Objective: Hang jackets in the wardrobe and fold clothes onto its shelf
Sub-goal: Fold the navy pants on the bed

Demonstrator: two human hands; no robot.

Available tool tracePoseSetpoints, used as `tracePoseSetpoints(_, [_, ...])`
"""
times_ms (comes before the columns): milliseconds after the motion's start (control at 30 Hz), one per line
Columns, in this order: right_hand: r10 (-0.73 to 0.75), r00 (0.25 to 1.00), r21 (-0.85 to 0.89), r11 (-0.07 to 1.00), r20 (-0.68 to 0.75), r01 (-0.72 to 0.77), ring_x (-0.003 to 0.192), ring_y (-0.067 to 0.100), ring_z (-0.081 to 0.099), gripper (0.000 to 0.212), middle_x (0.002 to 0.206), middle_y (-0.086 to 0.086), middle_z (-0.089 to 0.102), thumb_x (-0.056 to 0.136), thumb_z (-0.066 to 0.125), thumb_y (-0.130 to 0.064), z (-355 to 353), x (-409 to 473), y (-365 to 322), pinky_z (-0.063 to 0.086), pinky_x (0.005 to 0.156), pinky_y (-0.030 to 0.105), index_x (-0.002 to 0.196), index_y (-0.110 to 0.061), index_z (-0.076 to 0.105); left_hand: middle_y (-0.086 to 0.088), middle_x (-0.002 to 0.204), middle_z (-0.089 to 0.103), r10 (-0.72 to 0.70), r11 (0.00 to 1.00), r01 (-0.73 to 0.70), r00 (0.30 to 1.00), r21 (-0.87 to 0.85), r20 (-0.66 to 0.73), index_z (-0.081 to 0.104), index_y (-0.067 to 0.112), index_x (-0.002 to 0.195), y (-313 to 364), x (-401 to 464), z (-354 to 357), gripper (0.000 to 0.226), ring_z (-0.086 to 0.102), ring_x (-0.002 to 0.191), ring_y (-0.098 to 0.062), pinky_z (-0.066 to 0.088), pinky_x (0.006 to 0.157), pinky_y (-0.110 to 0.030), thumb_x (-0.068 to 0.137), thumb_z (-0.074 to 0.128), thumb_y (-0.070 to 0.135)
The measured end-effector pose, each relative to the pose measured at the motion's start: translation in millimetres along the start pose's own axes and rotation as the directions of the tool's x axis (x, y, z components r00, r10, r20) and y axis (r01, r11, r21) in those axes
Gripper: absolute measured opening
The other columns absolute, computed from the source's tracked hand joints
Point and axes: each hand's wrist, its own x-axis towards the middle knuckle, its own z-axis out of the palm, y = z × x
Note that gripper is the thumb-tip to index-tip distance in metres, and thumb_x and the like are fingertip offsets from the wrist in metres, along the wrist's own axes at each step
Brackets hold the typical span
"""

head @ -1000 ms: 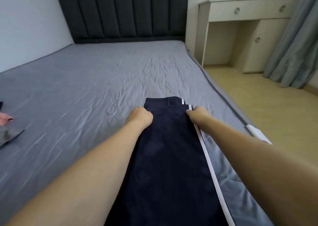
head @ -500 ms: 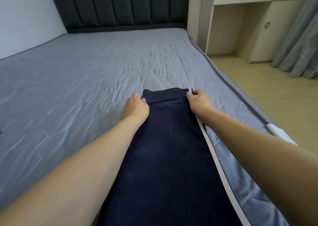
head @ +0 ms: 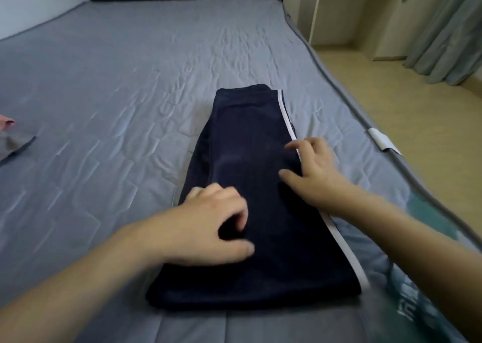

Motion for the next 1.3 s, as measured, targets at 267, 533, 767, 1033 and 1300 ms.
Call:
tracePoseSetpoints(267, [-0.265,0.842,-0.250,0.875,0.471,0.415,0.111,0.005,0.045,0.050,0.111,-0.016,0.055,0.088,0.032,-0.069,-42,-75,-41,0.018,0.108,0.030,0.112,-0.033,0.057,0.006,0.155,0.011,-0.220,0.846,0.085,0.955,0.526,0.200,0.013,0.043,0.146,23,-58,20,0.086,0.009,0.148,-0.015,0.002,0.116,-0.055,0.070,0.055,0.039])
tracePoseSetpoints(533, [0.024,0.755,-0.510,0.751,0.655,0.419,0.095,0.026,0.061,0.062,0.108,-0.001,0.059,0.066,0.071,-0.051,-53,-76,-70,0.050,0.076,0.037,0.114,-0.025,0.042,0.005,0.062,0.060,-0.356,0.825,0.319,0.935,-0.467,0.010,0.068,0.014,0.082,-27,-25,-26,0.020,0.055,0.059,-0.007,0.045,0.059,-0.020,0.084,0.063,-0.004])
tracePoseSetpoints(767, [0.192,0.850,-0.016,0.977,0.491,-0.212,0.088,0.026,0.066,0.012,0.097,0.009,0.064,0.085,0.067,-0.014,-91,30,-34,0.057,0.069,0.031,0.094,-0.016,0.060,-0.008,0.090,0.068,-0.716,0.450,0.121,0.641,-0.885,-0.277,0.061,0.016,0.088,-62,43,-28,0.013,0.065,0.078,-0.020,0.055,0.071,-0.032,0.092,0.059,0.004])
tracePoseSetpoints(1033, [0.376,0.926,0.482,0.808,0.019,-0.338,0.081,0.017,0.056,0.007,0.088,0.000,0.055,0.094,0.051,-0.021,-43,125,-8,0.047,0.066,0.028,0.101,-0.020,0.052,0.010,0.077,0.040,-0.687,0.726,0.361,0.396,-0.585,-0.609,0.039,0.016,0.096,-87,149,-70,0.015,0.039,0.065,-0.008,0.029,0.058,-0.031,0.102,0.036,0.029])
tracePoseSetpoints(1300, [0.173,0.931,0.221,0.970,-0.322,-0.103,0.077,0.018,0.046,0.008,0.087,-0.006,0.047,0.101,0.039,-0.025,-15,242,17,0.031,0.061,0.032,0.102,-0.017,0.042,0.003,0.080,0.042,-0.700,0.714,0.378,0.351,-0.590,-0.622,0.034,0.012,0.099,-149,251,-111,0.018,0.041,0.066,-0.018,0.033,0.066,-0.037,0.104,0.031,0.030])
